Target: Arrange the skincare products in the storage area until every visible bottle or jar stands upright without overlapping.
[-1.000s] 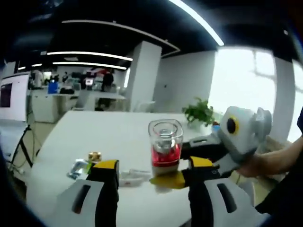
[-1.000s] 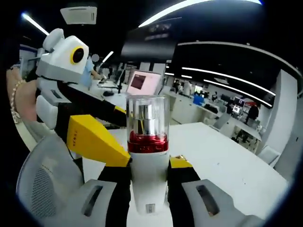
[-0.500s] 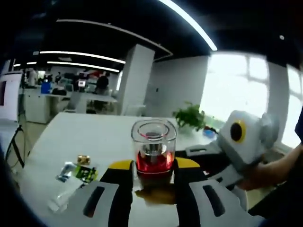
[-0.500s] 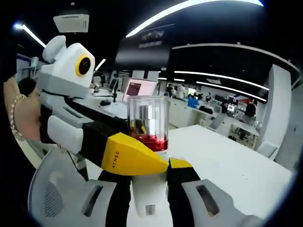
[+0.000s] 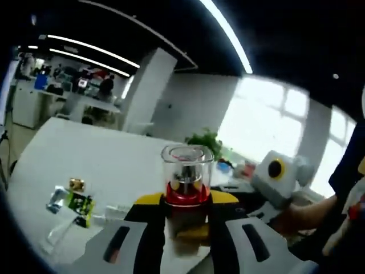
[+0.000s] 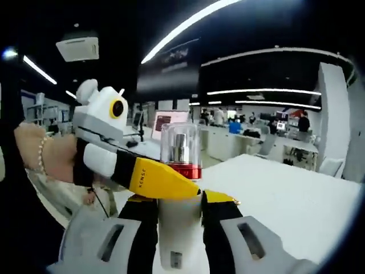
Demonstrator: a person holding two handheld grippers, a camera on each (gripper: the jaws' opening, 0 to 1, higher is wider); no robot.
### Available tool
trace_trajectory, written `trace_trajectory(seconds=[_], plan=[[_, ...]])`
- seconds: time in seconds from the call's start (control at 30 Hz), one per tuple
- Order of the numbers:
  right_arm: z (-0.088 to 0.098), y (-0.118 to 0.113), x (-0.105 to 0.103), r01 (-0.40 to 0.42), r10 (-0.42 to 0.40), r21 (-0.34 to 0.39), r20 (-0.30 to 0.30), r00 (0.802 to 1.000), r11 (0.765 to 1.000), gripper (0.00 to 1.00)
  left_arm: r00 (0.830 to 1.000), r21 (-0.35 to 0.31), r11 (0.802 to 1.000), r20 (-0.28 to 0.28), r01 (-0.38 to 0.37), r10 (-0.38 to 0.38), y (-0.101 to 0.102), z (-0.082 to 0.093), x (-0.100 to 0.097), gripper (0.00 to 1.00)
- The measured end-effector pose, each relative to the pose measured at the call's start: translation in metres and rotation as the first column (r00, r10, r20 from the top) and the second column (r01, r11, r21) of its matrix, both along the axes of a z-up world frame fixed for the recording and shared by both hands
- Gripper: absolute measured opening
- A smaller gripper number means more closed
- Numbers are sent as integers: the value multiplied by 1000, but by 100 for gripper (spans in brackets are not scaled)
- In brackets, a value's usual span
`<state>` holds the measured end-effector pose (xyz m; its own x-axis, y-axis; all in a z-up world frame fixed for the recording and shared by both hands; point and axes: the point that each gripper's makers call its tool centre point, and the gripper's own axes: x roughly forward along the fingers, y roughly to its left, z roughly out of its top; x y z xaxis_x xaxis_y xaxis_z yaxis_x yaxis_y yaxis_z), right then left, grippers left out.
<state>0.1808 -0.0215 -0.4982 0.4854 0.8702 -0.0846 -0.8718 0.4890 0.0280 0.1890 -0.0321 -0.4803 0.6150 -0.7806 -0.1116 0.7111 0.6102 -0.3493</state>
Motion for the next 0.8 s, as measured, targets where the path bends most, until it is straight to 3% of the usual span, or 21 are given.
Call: trace_trajectory(seconds=[0.1, 0.13, 0.23, 0.33, 0.37, 0.43, 0.47, 0.5, 0.57, 0.6, 0.67, 0.8], plan=[[13, -2, -13, -99, 103, 71, -46, 994, 993, 32, 993, -24, 993, 42, 114, -113, -6, 20, -11, 23], [17, -2, -17, -137, 142, 88, -46, 989, 987, 33, 987, -86, 984, 38, 156, -153, -7, 31, -16, 23], [33, -2, -31, -268, 288, 179, -95, 953, 947, 34, 972, -183, 955, 54, 234, -228, -9, 51, -26, 23], [45, 3, -45, -369, 395, 205, -105, 913, 907, 34, 942, -227, 914, 96, 336, -323, -17, 70, -40, 23], [50, 4, -51, -406, 436, 219, -112, 893, 887, 34, 931, -227, 903, 105, 365, -350, -20, 74, -44, 23], [55, 5, -69, -502, 545, 239, -166, 822, 831, 33, 890, -240, 857, 131, 457, -437, -27, 84, -58, 23], [56, 6, -77, -537, 589, 252, -225, 776, 805, 34, 868, -235, 836, 141, 496, -476, -30, 87, -64, 23], [57, 7, -82, -555, 608, 252, -251, 753, 792, 34, 850, -235, 817, 142, 527, -508, -32, 89, -69, 23], [62, 9, -85, -569, 599, 192, -178, 781, 799, 33, 835, -216, 807, 152, 550, -529, -35, 90, -72, 23], [64, 9, -84, -547, 570, 167, -161, 805, 820, 34, 829, -212, 801, 146, 560, -540, -36, 90, -73, 23], [68, 7, -80, -504, 527, 163, -169, 833, 848, 33, 829, -202, 804, 153, 559, -538, -37, 91, -72, 23], [74, 2, -71, -441, 470, 179, -171, 866, 879, 31, 835, -210, 808, 158, 551, -528, -34, 91, -69, 23]])
